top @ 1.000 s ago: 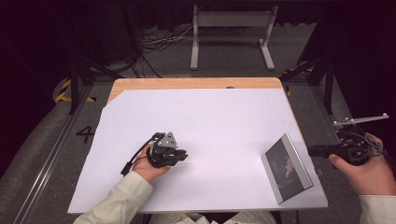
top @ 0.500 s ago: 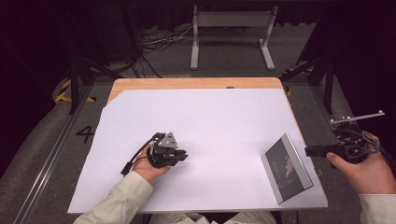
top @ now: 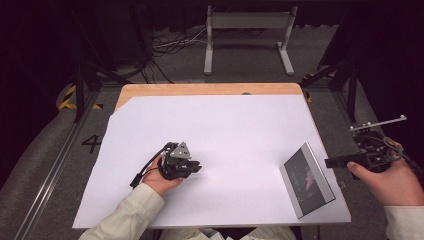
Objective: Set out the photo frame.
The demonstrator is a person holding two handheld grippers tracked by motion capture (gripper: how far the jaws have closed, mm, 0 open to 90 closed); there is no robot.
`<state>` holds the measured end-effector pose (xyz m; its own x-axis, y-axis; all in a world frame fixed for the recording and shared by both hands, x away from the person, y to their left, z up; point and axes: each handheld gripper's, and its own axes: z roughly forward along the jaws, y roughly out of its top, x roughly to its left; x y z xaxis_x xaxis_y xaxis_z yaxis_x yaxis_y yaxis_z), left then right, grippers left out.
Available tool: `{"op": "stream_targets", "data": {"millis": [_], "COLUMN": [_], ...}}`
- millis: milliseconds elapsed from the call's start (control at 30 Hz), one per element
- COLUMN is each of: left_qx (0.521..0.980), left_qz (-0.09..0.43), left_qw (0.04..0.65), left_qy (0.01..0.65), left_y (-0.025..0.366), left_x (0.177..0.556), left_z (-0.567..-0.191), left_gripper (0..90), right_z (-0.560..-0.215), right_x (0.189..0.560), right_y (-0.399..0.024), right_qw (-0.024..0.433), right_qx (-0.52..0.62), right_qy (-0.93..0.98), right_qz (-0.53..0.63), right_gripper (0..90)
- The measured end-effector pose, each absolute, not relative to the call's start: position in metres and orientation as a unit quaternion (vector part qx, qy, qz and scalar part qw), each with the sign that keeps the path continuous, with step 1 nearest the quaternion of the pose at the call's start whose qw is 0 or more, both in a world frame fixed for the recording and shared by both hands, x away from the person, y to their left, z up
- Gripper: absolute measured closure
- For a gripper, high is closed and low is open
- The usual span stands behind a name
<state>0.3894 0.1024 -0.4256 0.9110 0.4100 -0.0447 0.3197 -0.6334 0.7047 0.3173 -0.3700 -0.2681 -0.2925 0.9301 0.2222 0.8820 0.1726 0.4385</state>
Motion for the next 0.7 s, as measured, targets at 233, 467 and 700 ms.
{"op": "stream_targets", "data": {"millis": [233, 467, 700], "left_qx": [0.902, 0.903, 0.903], "left_qz": [0.059, 0.058, 0.057], "left_qw": [0.375, 0.375, 0.375], "left_qy": [0.203, 0.202, 0.201], "left_y": [0.1019, 0.1015, 0.1014], "left_x": [0.3891, 0.3890, 0.3890], "left_z": [-0.4259, -0.4260, -0.4262], "left_gripper": [78.9, 78.8, 78.8], "right_z": [-0.2655, -0.2634, -0.2612], "right_x": [0.3195, 0.3221, 0.3248], "right_y": [-0.3667, -0.3627, -0.3599], "right_qw": [0.037, 0.029, 0.020], "right_qx": [0.602, 0.606, 0.610], "right_qy": [0.761, 0.760, 0.760], "right_qz": [0.240, 0.233, 0.221], "right_gripper": [74.5, 73.9, 73.2]}}
